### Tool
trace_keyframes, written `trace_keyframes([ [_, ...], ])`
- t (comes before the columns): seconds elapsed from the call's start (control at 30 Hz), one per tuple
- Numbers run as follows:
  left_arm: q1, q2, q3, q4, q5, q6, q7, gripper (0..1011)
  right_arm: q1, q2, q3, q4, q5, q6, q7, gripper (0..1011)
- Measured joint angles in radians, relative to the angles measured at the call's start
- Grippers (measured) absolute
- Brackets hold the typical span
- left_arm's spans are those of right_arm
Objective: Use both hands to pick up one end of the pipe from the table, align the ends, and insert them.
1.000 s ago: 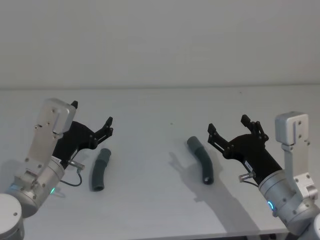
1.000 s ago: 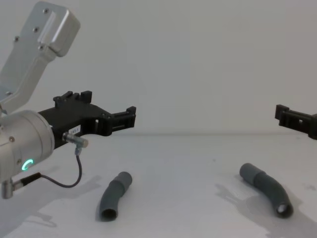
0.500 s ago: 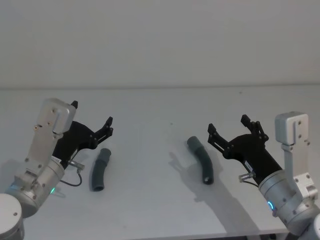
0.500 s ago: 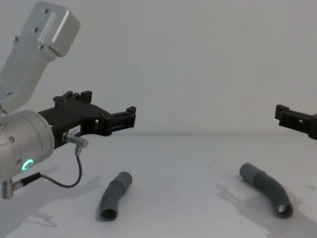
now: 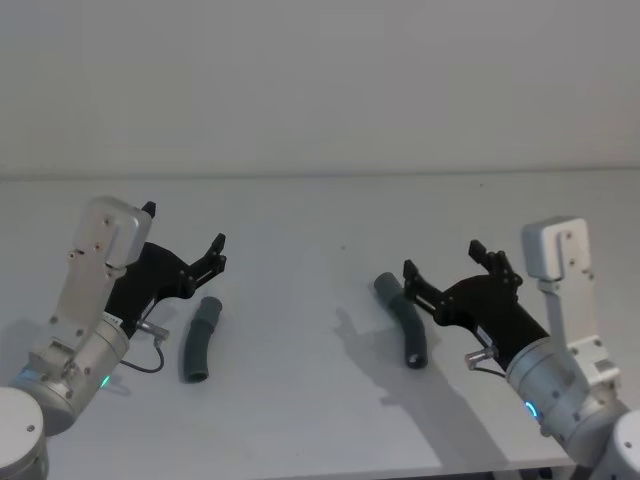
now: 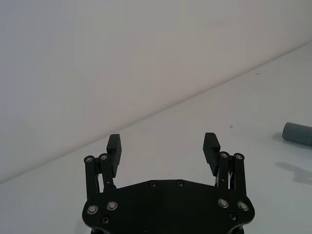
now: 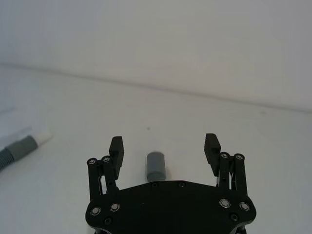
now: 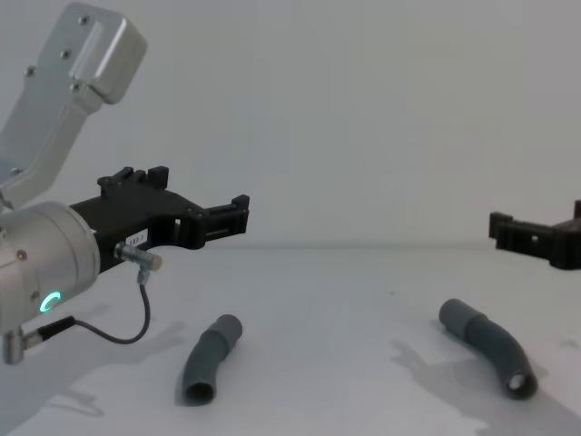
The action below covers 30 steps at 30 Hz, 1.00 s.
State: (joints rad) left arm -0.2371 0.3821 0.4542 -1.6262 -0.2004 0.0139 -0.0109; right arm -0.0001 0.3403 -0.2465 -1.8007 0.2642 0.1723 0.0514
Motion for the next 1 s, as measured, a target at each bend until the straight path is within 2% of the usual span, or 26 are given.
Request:
trace_keyframes([
  [0.13, 0.000, 0.000, 0.000, 0.000, 0.000, 0.000, 0.000, 1001, 0.015, 0.007, -0.018, -0.009, -0.019, 0.077, -0.003, 1004],
  [0.27, 0.000, 0.000, 0.000, 0.000, 0.000, 0.000, 0.000, 1002, 0.029, 0.011, -0.033, -0.010, -0.033, 0.131, -0.004, 1004],
  [0.5, 0.000, 0.000, 0.000, 0.000, 0.000, 0.000, 0.000, 1001, 0.056, 0.014, -0.056, 0.004, -0.053, 0.200, -0.001, 1003],
  [1.0, 0.000, 0.000, 0.000, 0.000, 0.000, 0.000, 0.000, 1002, 0.118, -0.004, -0.071, 0.086, -0.076, 0.271, 0.013, 1004],
])
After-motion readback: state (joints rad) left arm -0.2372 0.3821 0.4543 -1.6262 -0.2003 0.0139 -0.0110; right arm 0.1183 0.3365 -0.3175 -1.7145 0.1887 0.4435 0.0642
